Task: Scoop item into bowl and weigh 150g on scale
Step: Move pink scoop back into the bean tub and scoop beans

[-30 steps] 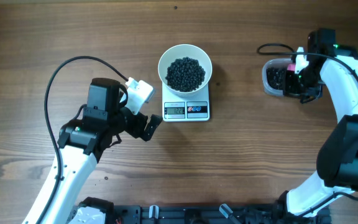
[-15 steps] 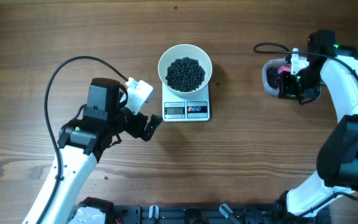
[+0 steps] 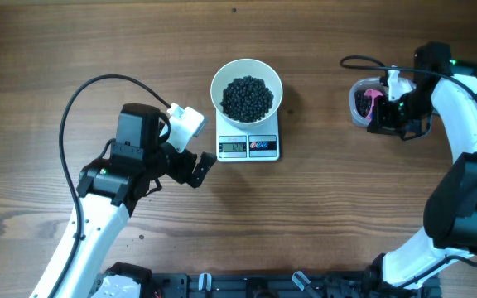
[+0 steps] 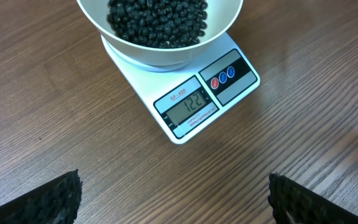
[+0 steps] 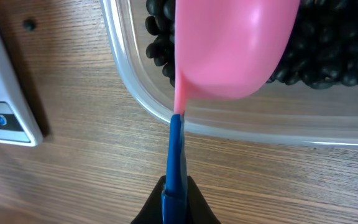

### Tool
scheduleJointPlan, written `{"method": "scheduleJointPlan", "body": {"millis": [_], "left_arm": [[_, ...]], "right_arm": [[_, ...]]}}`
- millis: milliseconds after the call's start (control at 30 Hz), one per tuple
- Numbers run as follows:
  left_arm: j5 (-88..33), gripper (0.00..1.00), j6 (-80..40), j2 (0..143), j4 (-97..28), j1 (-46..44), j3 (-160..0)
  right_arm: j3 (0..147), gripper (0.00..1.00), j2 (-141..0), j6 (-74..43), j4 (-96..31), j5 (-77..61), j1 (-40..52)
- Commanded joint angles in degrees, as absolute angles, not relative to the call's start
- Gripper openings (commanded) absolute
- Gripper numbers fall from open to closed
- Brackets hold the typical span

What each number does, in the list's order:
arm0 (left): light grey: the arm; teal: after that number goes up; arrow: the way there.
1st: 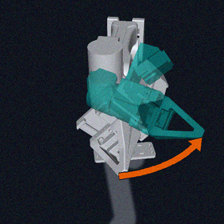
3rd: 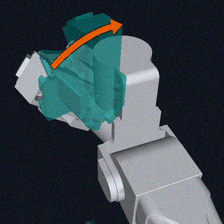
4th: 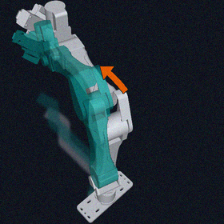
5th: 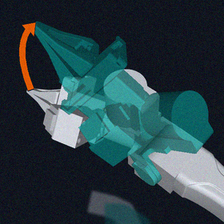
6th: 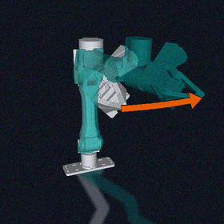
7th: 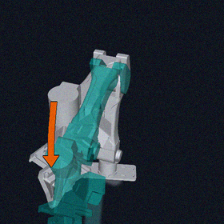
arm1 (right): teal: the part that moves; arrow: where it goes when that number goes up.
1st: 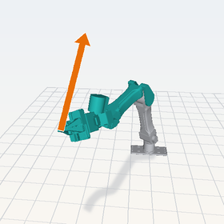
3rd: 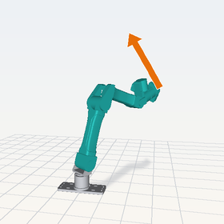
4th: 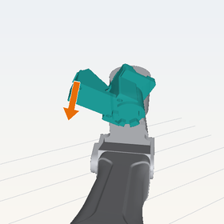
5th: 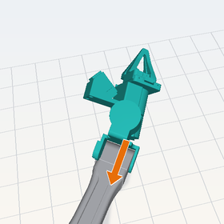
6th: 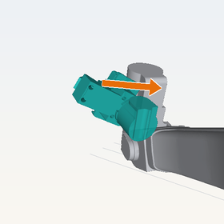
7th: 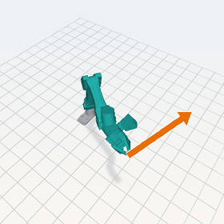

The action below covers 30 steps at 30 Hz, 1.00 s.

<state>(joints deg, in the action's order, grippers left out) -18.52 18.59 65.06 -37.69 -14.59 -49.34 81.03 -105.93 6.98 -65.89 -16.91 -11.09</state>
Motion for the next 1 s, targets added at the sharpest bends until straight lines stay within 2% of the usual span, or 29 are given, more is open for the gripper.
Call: {"method": "scheduleJointPlan", "body": {"millis": [0,400,967], "left_arm": [[-19.44,1.00,18.68,65.49,-37.54,-14.79,-48.80],[-19.44,1.00,18.68,65.49,-37.54,-14.79,-48.80],[-19.44,1.00,18.68,65.49,-37.54,-14.79,-48.80]], "right_arm": [[80.99,0.04,-107.46,9.04,-67.24,-22.15,-12.25],[80.99,0.04,-107.46,10.90,-67.81,-26.50,-18.68],[81.14,0.04,-107.35,19.73,-68.53,-41.85,-29.08]]}}
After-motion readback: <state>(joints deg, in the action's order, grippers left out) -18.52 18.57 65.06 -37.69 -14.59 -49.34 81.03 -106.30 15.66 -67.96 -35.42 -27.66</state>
